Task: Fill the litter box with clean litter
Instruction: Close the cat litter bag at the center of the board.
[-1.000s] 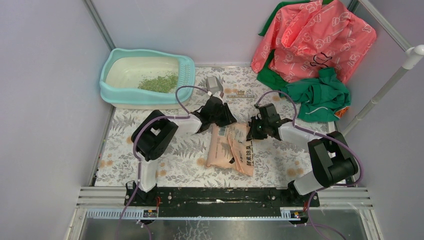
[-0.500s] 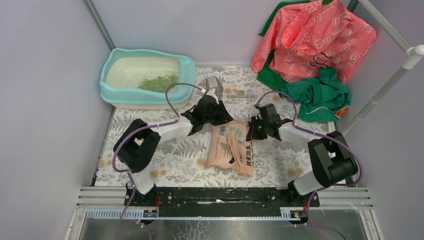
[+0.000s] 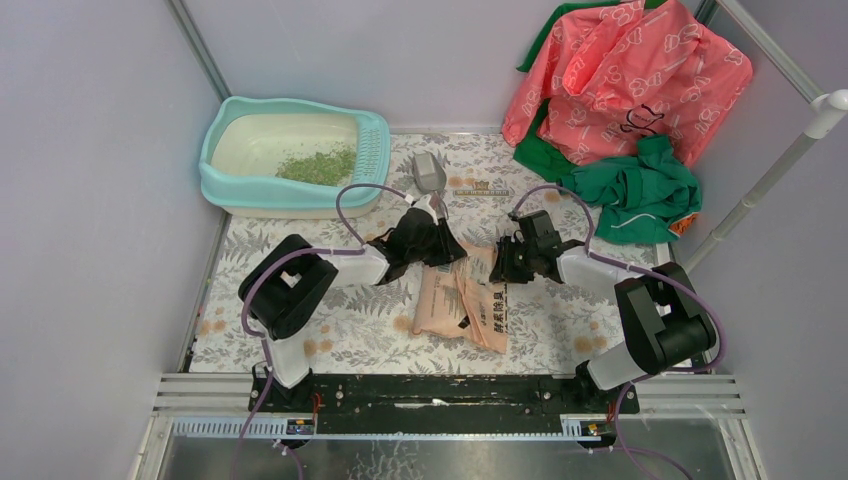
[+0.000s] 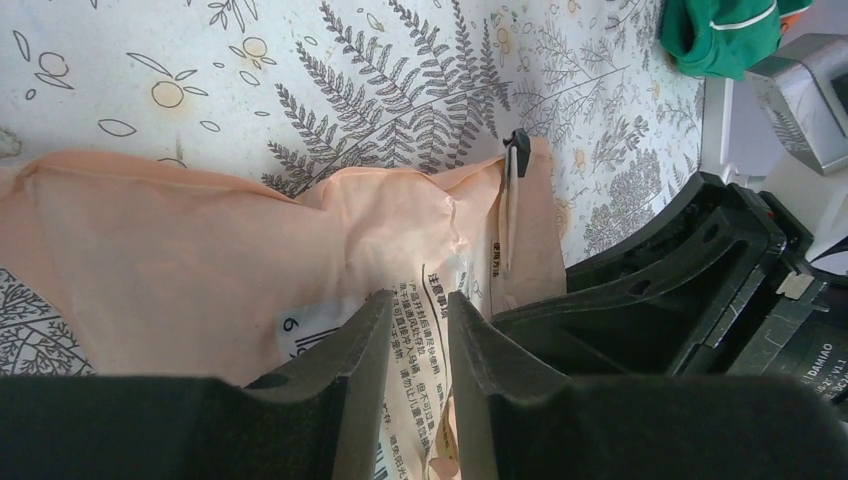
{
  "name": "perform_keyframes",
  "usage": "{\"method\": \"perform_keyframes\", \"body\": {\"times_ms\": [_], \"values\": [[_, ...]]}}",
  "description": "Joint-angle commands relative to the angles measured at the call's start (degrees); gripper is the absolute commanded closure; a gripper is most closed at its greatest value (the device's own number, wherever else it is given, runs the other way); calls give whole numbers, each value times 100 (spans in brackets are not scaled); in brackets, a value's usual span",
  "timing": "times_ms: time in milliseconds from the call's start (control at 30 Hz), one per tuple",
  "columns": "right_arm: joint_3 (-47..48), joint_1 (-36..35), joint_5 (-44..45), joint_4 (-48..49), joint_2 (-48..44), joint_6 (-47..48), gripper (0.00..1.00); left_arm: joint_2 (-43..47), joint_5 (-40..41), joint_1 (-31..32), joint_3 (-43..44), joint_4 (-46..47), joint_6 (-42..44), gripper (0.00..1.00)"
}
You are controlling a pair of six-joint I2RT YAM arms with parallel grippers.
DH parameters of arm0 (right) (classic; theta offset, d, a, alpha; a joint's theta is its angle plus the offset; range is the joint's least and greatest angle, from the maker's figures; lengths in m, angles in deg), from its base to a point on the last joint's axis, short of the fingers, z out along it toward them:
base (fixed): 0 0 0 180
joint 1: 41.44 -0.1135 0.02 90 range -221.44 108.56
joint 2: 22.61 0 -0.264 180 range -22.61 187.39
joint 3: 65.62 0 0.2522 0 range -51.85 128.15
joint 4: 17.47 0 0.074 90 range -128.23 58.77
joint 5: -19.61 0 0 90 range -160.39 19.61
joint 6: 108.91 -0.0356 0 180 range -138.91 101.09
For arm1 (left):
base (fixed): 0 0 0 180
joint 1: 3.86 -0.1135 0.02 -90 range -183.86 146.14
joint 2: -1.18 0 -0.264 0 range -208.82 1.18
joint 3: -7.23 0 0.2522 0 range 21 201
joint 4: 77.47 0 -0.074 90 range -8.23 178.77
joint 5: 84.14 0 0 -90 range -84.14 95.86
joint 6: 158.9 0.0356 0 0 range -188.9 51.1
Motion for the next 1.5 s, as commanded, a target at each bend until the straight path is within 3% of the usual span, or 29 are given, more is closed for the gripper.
{"method": "perform_keyframes", "body": {"times_ms": [0, 300, 800, 1200, 1333, 1467], "values": [[-75, -7, -204, -88, -111, -44, 67, -209, 117, 108, -359, -222, 6, 65], [-52, -6, -551, 169, 11, -142, 84, -22, 359, -27, -744, -267, 73, 66], [460, -513, -731, 437, 632, -486, 89, 539, 174, -648, -1595, 33, 115, 66], [1056, -1021, -584, 434, 1121, -683, 89, 1560, 98, -1088, -2184, -217, 265, 66], [1057, -1016, -497, 362, 1066, -599, 86, 2036, 91, -1087, -2122, -566, 302, 64], [1038, -935, -457, 245, 966, -518, 60, 2537, -13, -1061, -2000, -868, 280, 63]]}}
